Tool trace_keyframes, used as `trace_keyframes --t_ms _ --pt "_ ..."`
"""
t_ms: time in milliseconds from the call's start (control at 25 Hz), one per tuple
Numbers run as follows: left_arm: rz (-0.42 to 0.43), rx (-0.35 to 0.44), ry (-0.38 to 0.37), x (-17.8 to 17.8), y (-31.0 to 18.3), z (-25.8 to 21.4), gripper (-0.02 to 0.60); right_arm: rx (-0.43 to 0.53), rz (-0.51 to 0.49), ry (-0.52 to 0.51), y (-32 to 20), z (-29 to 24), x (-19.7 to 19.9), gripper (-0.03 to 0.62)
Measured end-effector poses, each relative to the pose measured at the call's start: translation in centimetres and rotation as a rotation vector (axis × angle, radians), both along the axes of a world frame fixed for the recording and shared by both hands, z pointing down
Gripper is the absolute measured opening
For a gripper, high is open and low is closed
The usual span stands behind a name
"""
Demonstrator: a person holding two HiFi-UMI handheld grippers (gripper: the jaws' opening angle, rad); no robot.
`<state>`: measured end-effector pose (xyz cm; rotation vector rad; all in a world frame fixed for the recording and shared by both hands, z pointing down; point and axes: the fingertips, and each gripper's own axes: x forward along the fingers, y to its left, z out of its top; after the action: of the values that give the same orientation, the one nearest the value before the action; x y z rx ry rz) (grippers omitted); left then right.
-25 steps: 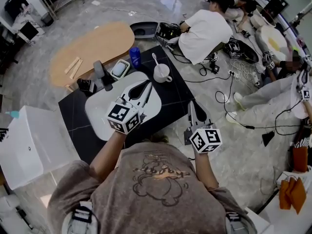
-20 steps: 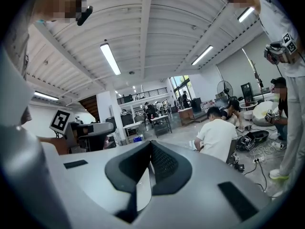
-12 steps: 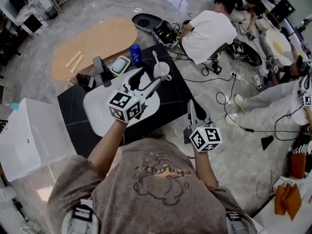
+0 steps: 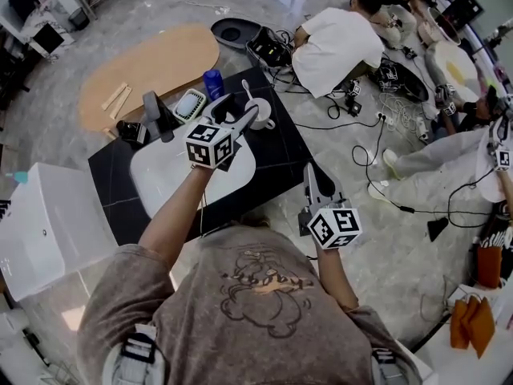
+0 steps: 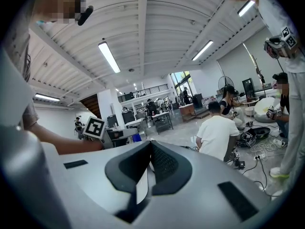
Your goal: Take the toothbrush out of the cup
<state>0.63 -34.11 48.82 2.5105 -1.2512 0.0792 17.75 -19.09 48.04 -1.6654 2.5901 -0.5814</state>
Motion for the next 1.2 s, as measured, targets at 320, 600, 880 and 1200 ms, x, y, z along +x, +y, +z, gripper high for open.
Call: trace_keyframes --t_ms 320,600,880,1200 --pt "-0.019 -0.100 -0.057 0.1 -3.8 6.1 0.299 -0.028 0.015 0.007 -0.1 1.0 1.0 0.005" --pt "-0.010 -0.157 -0.083 0.1 -5.9 9.7 0.298 -0.053 0.016 0.010 -0.3 1.8 0.9 0.004" --pt "0.003 -0.196 -0.046 0.6 -7.3 11.2 0.245 -0.068 0.036 0.025 -0.6 2.3 2.1 0.005" --pt "0.002 -0.218 -0.023 1.8 -8.3 11.5 0.172 -0.084 0.055 0.035 -0.2 2.5 3.3 0.005"
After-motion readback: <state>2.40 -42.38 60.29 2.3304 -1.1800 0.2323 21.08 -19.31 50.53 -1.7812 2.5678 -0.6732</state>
